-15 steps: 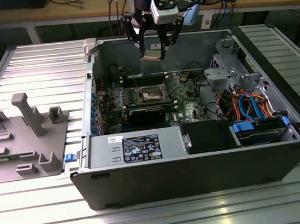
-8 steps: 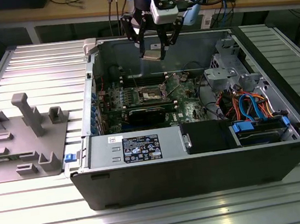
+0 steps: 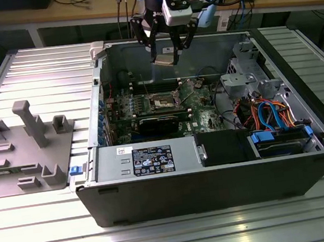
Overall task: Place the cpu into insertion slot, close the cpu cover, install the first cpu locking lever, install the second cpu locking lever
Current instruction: 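Place the cpu into insertion slot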
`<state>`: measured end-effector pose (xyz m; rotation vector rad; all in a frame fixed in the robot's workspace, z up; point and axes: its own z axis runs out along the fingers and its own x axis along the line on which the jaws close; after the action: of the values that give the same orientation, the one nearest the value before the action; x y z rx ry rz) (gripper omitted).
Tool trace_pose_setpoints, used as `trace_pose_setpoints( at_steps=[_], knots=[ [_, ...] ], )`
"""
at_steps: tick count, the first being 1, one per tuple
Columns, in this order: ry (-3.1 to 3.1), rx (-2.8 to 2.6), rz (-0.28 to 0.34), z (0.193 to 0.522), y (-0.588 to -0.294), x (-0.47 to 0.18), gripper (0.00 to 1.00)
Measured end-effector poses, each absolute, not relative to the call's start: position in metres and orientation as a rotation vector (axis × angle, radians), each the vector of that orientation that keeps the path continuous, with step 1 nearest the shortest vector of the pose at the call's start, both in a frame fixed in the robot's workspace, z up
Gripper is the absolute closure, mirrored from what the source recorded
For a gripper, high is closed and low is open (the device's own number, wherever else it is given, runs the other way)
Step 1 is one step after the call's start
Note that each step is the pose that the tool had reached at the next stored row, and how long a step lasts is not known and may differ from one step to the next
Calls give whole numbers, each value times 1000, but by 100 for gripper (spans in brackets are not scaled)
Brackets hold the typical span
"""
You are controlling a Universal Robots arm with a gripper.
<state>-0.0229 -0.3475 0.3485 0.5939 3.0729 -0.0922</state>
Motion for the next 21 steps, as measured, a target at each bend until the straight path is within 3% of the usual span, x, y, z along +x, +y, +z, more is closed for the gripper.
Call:
trace_pose_setpoints(
  at_steps=[21],
  knots=[
    [3065,621,-110,348,-348,-23,46]
  ],
)
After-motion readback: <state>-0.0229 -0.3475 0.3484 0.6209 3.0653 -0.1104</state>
